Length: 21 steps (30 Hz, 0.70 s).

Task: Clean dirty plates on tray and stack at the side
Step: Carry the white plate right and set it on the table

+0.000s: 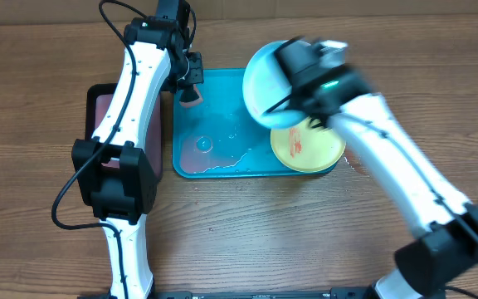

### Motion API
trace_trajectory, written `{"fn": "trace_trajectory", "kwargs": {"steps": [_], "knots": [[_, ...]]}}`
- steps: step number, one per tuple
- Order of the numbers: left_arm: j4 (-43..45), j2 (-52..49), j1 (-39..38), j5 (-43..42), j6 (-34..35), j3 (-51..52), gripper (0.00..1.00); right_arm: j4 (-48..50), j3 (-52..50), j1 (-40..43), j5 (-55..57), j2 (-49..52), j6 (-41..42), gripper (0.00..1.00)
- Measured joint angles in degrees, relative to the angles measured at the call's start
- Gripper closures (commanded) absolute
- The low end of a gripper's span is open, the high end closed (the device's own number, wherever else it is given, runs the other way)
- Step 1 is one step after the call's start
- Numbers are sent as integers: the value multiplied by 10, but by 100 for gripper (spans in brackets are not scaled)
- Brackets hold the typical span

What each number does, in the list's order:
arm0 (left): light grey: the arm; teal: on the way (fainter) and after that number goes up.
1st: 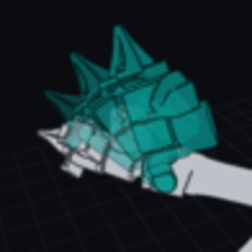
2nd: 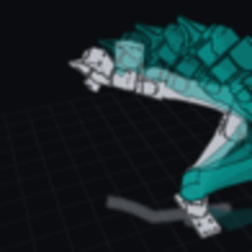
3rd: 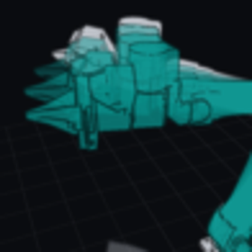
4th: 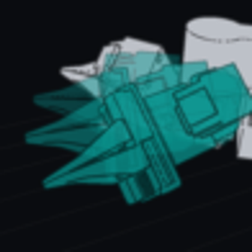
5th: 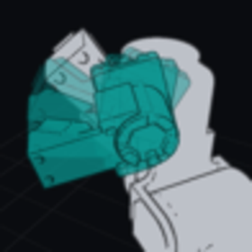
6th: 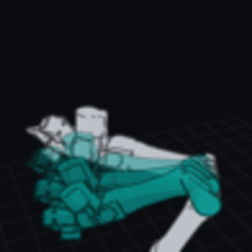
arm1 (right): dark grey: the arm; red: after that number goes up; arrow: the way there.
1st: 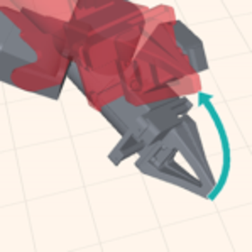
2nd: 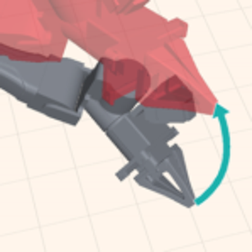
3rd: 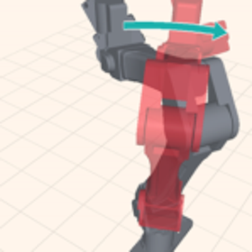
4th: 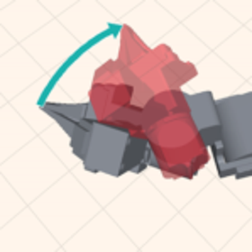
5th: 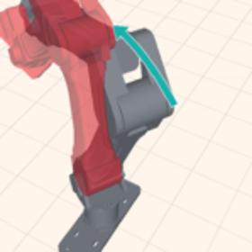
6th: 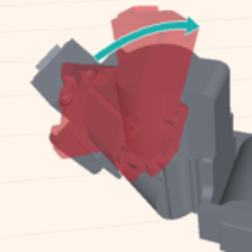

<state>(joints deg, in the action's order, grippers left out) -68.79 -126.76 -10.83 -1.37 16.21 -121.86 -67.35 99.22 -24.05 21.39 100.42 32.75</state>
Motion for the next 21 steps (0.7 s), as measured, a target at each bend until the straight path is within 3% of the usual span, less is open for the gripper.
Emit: {"fn": "trace_trajectory", "kwargs": {"steps": [5, 12, 16, 21], "knots": [[0, 0, 0, 0, 0, 0, 96, -7, 7, 177, -175, -16, -50, 96], [0, 0, 0, 2, 0, 0, 96, -1, 5, 388, -268, 17, -71, 96], [0, 0, 0, 2, 0, 0, 96, 29, -17, 448, -278, 64, -74, 96], [7, 0, 0, 2, 0, 0, 96, 42, -53, 457, -282, 120, -75, 96]]}}
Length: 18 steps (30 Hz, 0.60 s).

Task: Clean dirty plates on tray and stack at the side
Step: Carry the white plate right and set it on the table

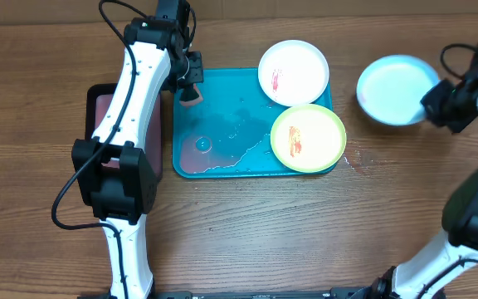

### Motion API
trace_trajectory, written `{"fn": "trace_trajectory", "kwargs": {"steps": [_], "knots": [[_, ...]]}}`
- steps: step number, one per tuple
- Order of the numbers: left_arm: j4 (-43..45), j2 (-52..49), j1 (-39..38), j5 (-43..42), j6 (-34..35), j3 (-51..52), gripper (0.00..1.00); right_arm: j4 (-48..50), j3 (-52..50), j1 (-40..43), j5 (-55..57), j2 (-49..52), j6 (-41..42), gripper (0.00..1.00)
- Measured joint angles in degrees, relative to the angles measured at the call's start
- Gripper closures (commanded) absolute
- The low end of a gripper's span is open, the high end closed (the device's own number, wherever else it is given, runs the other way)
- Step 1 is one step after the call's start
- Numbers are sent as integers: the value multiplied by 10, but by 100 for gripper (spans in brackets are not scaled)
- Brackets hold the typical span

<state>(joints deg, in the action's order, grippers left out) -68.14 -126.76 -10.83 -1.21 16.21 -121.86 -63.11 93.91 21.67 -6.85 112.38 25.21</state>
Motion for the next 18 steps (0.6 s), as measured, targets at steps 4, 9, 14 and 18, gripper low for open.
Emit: {"fn": "trace_trajectory", "kwargs": {"steps": [4, 9, 14, 18], "knots": [[0, 0, 0, 0, 0, 0, 96, 28, -29, -1, 2, 23, -2, 96], [3, 0, 0, 0, 0, 0, 96, 90, -79, -3, 4, 35, -2, 96], [5, 0, 0, 0, 0, 0, 96, 119, -125, -4, 4, 36, -4, 59], [6, 0, 0, 0, 0, 0, 96, 97, -126, -4, 3, 36, -8, 45]]}}
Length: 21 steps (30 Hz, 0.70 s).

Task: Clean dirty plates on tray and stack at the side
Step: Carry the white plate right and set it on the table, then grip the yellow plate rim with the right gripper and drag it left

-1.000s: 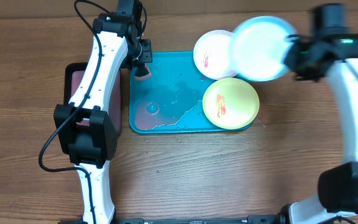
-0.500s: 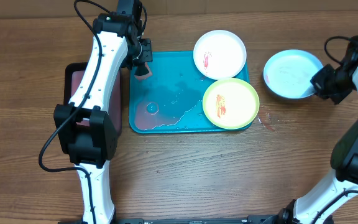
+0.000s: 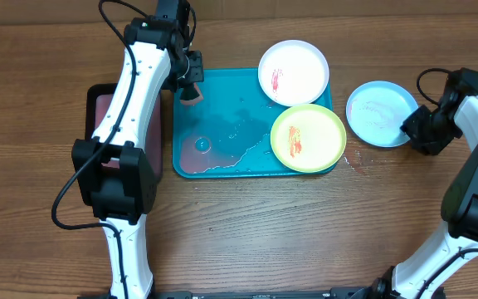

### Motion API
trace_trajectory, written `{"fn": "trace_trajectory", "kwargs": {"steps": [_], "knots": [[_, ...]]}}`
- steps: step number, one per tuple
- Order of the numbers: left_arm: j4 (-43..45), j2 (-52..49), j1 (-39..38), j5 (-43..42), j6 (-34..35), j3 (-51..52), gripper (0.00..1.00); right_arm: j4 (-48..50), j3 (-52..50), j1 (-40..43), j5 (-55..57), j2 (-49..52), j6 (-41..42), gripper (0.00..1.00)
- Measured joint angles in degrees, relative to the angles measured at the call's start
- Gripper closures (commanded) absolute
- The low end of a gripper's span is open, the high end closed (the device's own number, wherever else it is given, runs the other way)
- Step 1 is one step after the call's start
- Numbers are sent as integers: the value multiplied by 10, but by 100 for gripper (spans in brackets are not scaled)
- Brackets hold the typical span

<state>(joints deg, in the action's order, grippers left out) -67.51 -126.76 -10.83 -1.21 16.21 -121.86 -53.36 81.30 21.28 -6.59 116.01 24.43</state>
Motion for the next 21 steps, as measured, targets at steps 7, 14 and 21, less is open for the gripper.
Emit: {"fn": "trace_trajectory", "kwargs": {"steps": [7, 14, 21], "knots": [[0, 0, 0, 0, 0, 0, 96, -96, 49, -3, -53, -1, -33, 44], [2, 0, 0, 0, 0, 0, 96, -93, 59, -66, -127, -20, -127, 45], [2, 0, 0, 0, 0, 0, 96, -41, 28, -161, -142, -20, -161, 48]]}}
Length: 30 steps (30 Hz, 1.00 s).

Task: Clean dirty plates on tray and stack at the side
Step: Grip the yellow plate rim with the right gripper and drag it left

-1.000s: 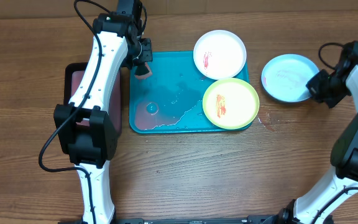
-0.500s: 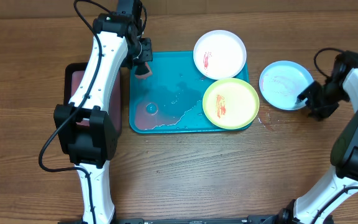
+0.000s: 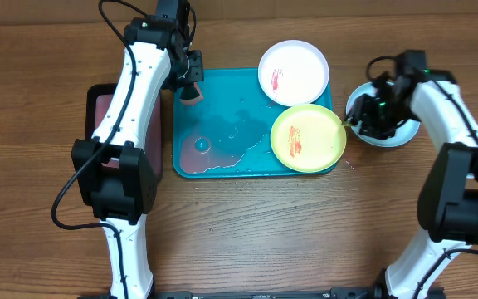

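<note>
A teal tray (image 3: 222, 133) wet with water holds a yellow-green plate (image 3: 308, 138) smeared red at its front right. A white plate (image 3: 293, 72) with a red smear rests over the tray's back right edge. A light blue plate (image 3: 386, 139) lies on the table right of the tray. My right gripper (image 3: 358, 118) hangs over that plate's left part; its jaws are too dark to read. My left gripper (image 3: 191, 86) is at the tray's back left corner, shut on a pinkish sponge (image 3: 191, 97).
A dark-framed reddish mat (image 3: 104, 116) lies left of the tray, partly under the left arm. A few small spots mark the wooden table (image 3: 247, 224) by the tray's front right corner.
My right gripper has moved from the blue plate's right rim to over its left part, beside the tray. The blue plate lies in about the same spot. The left arm is unchanged.
My right gripper first held the blue plate tilted above the tray's right side. Then it had the plate far out to the right of the tray. Then the plate lay on the table with the gripper at its rim, and now the gripper is above it.
</note>
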### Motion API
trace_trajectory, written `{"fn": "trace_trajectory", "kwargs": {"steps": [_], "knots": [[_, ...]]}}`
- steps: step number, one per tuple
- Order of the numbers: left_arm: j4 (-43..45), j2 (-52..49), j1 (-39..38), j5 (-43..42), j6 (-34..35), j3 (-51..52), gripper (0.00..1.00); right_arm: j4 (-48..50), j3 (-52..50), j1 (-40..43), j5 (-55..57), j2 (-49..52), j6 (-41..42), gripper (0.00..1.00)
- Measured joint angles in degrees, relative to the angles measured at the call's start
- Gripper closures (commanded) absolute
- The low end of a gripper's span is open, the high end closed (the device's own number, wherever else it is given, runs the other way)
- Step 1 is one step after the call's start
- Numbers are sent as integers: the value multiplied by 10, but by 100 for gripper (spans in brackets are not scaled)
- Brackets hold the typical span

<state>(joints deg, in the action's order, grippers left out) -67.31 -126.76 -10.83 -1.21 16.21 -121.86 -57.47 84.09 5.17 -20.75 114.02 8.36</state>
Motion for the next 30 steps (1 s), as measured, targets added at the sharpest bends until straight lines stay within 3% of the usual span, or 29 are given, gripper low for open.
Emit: {"fn": "trace_trajectory", "kwargs": {"steps": [5, 13, 23, 30], "knots": [[0, 0, 0, 0, 0, 0, 96, 38, -38, -36, 22, 0, 6, 58], [0, 0, 0, 0, 0, 0, 96, 44, -50, -49, 66, 0, 23, 96], [-4, 0, 0, 0, 0, 0, 96, -22, -45, -57, 59, -3, 26, 96], [-17, 0, 0, 0, 0, 0, 96, 29, -37, -138, 28, -29, 76, 96]]}}
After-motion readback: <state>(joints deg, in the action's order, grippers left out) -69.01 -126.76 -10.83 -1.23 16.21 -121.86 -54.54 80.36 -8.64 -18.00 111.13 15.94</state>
